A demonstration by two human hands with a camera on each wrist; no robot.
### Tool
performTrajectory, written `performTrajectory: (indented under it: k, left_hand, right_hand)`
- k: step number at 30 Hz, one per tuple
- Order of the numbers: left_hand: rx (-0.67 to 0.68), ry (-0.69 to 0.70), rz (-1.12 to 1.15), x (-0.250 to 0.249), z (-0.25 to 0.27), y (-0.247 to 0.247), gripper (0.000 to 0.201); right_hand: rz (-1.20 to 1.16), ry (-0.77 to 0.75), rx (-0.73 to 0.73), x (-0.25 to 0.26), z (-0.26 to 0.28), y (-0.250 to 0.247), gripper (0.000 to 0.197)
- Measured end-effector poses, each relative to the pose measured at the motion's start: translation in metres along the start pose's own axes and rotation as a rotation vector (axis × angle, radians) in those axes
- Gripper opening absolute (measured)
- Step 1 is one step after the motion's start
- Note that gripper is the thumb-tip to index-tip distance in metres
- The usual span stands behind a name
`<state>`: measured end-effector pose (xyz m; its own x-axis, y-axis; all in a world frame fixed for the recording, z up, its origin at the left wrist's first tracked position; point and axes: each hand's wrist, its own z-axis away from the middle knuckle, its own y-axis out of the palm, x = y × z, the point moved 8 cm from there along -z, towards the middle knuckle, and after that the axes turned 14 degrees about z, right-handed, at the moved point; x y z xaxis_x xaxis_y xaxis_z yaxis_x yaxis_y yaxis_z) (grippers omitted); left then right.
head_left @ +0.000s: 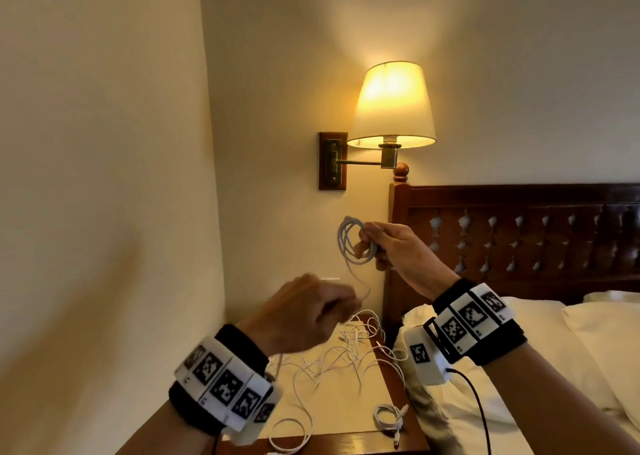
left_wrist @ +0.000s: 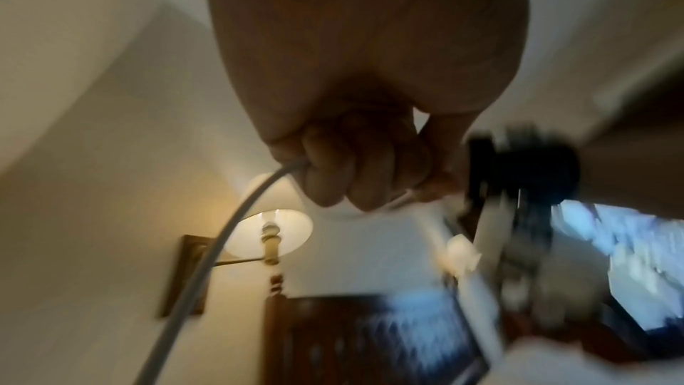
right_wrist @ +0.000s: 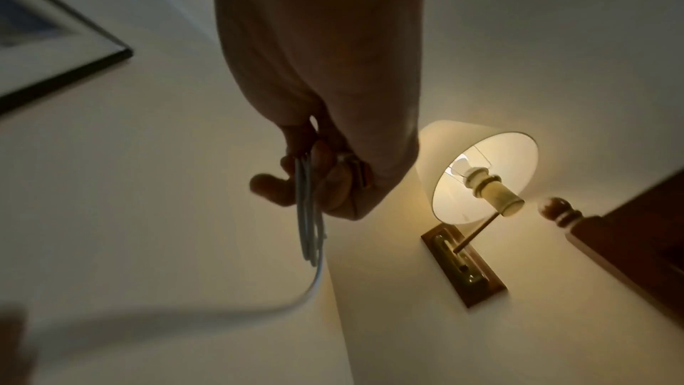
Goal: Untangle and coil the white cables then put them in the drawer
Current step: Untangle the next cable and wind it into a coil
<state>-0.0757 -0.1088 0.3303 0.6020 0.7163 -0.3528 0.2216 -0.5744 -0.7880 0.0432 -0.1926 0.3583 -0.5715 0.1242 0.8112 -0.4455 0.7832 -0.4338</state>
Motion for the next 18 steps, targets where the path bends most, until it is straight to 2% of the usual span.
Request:
performTrajectory:
  k: [3, 7, 9, 13, 18]
  left_hand:
    - [-0.256, 0.114, -0.006, -0.016, -0.016, -0.039, 0.032]
    - [-0.416, 0.126, -0.123, -0.008, -0.026, -0.065, 0.026]
    - [-0.463, 0.095, -0.174, -0.004, -0.029, -0.069, 0.03]
    - [-0.541, 0.02, -0.232, 0.007, -0.028, -0.074, 0.025]
    - [-0.552, -0.006, -0.204, 0.022, -0.028, -0.071, 0.034]
  right_hand:
    - [0.073, -0.03, 0.066, 0.005, 0.006, 0.011, 0.033]
    - [-0.001, -0.033, 0.125, 0.005, 0.012, 0.021, 0.035]
    - [-0.066, -0.019, 0.139, 0.007, 0.015, 0.023, 0.037]
    - [-0.22, 0.008, 0.171, 0.011, 0.018, 0.027, 0.038]
    - [-0.297, 0.054, 0.201, 0.01, 0.018, 0.029, 0.038]
